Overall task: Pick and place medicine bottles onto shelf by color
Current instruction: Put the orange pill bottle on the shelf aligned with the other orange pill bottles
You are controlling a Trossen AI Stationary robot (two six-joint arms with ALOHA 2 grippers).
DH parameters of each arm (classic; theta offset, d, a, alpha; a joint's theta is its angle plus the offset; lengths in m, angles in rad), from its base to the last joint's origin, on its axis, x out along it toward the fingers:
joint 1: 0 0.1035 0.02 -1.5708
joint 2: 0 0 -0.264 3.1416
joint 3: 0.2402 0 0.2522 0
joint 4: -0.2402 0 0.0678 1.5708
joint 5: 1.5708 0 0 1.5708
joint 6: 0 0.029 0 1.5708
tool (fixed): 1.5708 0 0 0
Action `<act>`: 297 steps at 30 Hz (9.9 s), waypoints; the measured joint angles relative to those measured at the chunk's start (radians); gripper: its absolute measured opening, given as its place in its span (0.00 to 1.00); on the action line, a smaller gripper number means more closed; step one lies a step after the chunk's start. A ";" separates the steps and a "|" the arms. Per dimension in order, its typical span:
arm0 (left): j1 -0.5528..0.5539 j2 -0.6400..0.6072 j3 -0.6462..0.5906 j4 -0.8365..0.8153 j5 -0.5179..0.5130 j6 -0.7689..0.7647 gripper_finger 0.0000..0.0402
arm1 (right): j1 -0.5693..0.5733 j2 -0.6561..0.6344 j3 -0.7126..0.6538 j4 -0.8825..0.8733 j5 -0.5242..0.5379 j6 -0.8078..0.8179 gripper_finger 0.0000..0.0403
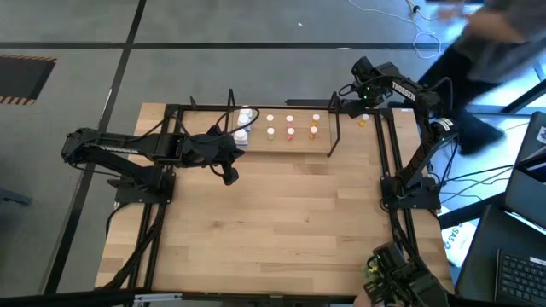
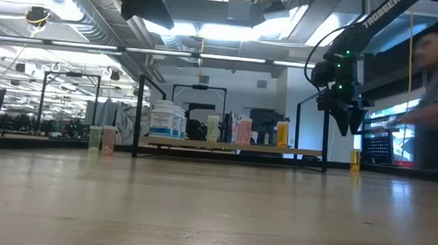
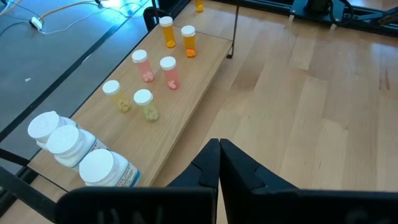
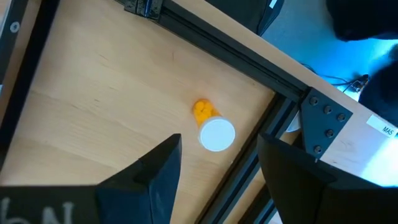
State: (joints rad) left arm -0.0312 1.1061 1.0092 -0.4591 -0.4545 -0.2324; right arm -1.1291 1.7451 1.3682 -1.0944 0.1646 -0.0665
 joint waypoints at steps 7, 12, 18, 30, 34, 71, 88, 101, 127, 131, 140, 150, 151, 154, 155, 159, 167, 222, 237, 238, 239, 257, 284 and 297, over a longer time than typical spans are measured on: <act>0.000 0.000 0.000 0.000 0.000 0.000 0.00 | 0.000 0.000 0.000 -0.009 -0.007 -0.020 0.53; 0.000 0.000 0.000 0.000 0.000 0.000 0.00 | 0.000 0.000 0.000 -0.009 -0.008 -0.021 0.53; 0.000 0.000 0.000 0.000 0.000 0.000 0.00 | 0.000 0.000 0.000 -0.008 -0.028 -0.054 0.53; 0.000 0.000 0.000 0.000 0.000 0.000 0.00 | -0.014 0.009 0.001 0.034 -0.035 -0.019 0.53; 0.000 0.000 0.000 0.000 0.000 0.000 0.00 | -0.015 0.028 0.001 0.051 -0.035 -0.018 0.53; 0.000 0.000 0.000 0.000 0.000 0.000 0.00 | -0.019 0.139 0.001 -0.010 -0.027 -0.234 0.53; 0.000 0.000 0.000 0.000 0.000 0.000 0.00 | -0.019 0.147 0.000 -0.019 -0.008 -0.259 0.46; 0.000 0.000 0.000 0.000 0.000 0.000 0.00 | -0.019 0.147 0.000 -0.015 -0.008 -0.260 0.36; 0.000 0.000 0.000 0.000 0.000 0.000 0.00 | -0.019 0.147 0.000 -0.014 -0.008 -0.260 0.31; 0.000 0.000 0.000 0.000 0.000 0.000 0.00 | -0.019 0.147 0.000 -0.014 -0.008 -0.260 0.31; 0.000 0.000 0.000 0.000 0.000 0.000 0.00 | -0.020 0.147 0.005 -0.022 -0.009 -0.264 0.31; 0.000 0.000 0.000 0.000 0.000 0.000 0.00 | -0.020 0.147 0.081 -0.079 -0.011 -0.258 0.31; 0.000 0.000 0.000 0.000 0.000 0.000 0.00 | -0.019 0.147 0.088 -0.085 -0.011 -0.258 0.31; 0.000 0.000 0.000 0.000 0.000 0.000 0.00 | -0.019 0.147 0.104 -0.109 -0.011 -0.257 0.31; 0.000 0.000 0.000 0.000 0.000 0.000 0.00 | -0.019 0.147 0.108 -0.117 -0.011 -0.257 0.31; 0.000 0.000 0.000 0.000 0.000 0.000 0.00 | -0.019 0.145 0.134 -0.143 -0.056 -0.259 0.31; 0.000 0.000 0.000 0.000 0.000 0.000 0.00 | 0.004 0.047 0.153 -0.158 -0.003 -0.278 0.31; 0.000 0.000 0.000 0.000 0.000 0.000 0.00 | 0.844 -0.247 0.150 -0.163 0.008 -0.152 0.31; 0.000 0.000 0.000 0.002 0.000 0.006 0.00 | 0.840 -0.030 0.150 -0.099 -0.029 -0.259 0.31; 0.000 0.000 0.000 0.002 0.000 0.006 0.00 | 0.838 -0.018 0.150 -0.092 -0.028 -0.264 0.31; 0.000 0.000 0.000 0.002 0.000 0.006 0.00 | 0.835 -0.007 0.150 -0.088 -0.023 -0.268 0.31; 0.068 0.014 0.000 0.025 -0.012 0.007 0.00 | 0.764 0.067 0.150 -0.087 0.016 -0.282 0.31; 0.088 0.014 0.000 0.027 -0.008 0.007 0.00 | 0.725 0.067 0.149 -0.046 -0.046 -0.276 0.31; 0.088 0.014 0.000 0.027 -0.008 0.007 0.00 | 0.707 0.071 0.147 -0.055 -0.108 -0.275 0.31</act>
State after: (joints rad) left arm 0.0566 1.1202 1.0096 -0.4324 -0.4622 -0.2256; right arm -0.4225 1.8158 1.5154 -1.1490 0.0570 -0.3418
